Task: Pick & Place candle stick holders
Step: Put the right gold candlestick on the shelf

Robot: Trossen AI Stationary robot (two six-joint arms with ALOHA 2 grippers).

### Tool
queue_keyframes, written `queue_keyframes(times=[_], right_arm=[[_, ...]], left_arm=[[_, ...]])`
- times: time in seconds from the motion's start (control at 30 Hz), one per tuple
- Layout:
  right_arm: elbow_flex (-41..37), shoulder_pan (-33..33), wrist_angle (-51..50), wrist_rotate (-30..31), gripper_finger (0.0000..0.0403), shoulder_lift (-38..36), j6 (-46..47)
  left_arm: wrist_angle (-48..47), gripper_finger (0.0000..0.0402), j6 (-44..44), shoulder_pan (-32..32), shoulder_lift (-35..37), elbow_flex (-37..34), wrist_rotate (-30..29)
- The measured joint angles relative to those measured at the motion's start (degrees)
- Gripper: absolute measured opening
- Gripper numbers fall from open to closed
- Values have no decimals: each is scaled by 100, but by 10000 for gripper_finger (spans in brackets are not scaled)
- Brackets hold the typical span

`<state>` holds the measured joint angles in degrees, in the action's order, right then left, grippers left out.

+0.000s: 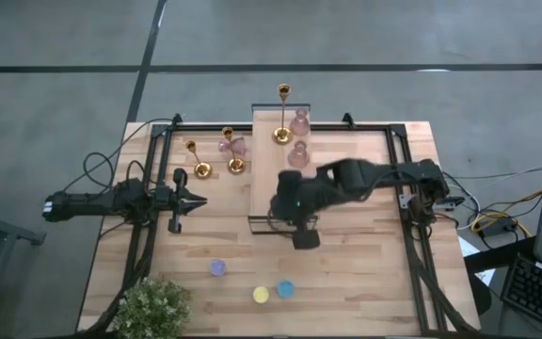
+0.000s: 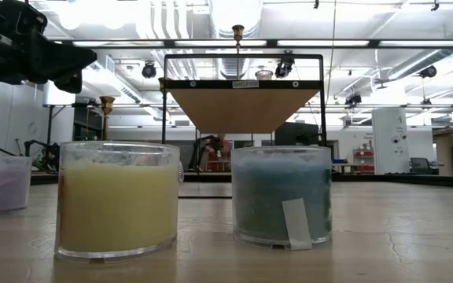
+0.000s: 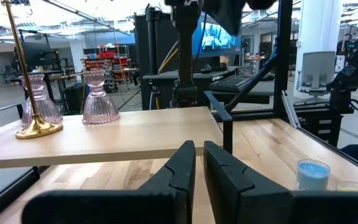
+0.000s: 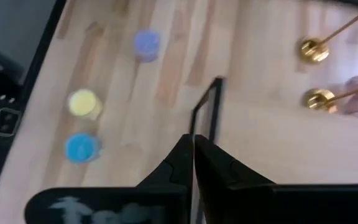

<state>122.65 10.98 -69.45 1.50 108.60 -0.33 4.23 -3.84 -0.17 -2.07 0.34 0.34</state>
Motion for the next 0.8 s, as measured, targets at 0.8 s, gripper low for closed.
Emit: queue_keyframes(times=[0.8], right_arm=[[-2687,1347,927,985,8,-23,1710]], left_arm=[[0,37,0,0,-1,0,0]])
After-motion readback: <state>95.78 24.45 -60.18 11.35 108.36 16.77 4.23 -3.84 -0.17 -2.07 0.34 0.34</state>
